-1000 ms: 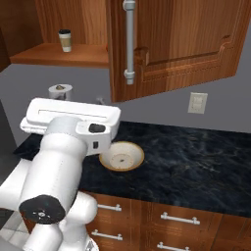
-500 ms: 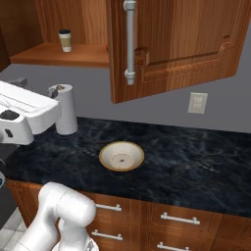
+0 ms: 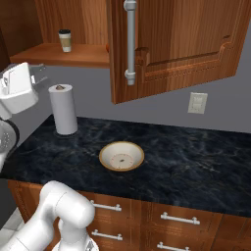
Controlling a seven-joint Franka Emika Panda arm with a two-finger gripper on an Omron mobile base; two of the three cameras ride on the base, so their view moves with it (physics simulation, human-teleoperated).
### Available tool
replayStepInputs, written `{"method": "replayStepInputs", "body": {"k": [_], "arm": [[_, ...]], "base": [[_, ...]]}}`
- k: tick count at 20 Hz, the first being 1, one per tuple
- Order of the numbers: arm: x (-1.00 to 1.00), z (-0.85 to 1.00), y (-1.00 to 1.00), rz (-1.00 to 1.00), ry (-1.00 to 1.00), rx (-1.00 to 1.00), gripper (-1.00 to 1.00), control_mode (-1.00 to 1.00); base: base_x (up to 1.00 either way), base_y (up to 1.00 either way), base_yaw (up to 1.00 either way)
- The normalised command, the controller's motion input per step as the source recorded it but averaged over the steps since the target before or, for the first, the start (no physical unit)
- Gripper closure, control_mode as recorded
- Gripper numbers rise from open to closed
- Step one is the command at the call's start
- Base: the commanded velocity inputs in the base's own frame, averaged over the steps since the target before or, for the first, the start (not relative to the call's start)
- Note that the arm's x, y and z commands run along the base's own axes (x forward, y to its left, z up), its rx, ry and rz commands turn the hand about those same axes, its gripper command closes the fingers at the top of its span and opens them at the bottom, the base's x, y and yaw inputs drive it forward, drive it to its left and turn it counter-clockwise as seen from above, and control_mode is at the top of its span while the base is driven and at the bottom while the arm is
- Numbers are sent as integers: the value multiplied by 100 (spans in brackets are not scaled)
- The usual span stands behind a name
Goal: Open the cabinet. Pick the apple and pear from the cabinet and place them into the bowl. Then close the cabinet.
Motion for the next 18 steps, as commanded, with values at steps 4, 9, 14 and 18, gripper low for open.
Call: {"method": "replayStepInputs", "body": {"k": [4, 9, 14, 18], "arm": [[87, -11, -54, 1, 4, 4, -100, -100], [99, -7, -54, 1, 8, 6, -100, -100], [36, 0, -86, -5, 13, 13, -100, -100], [-10, 0, -100, -21, 10, 14, -100, -100]], "base": [[0, 0, 0], [0, 0, 0], [0, 0, 0], [0, 0, 0]]}}
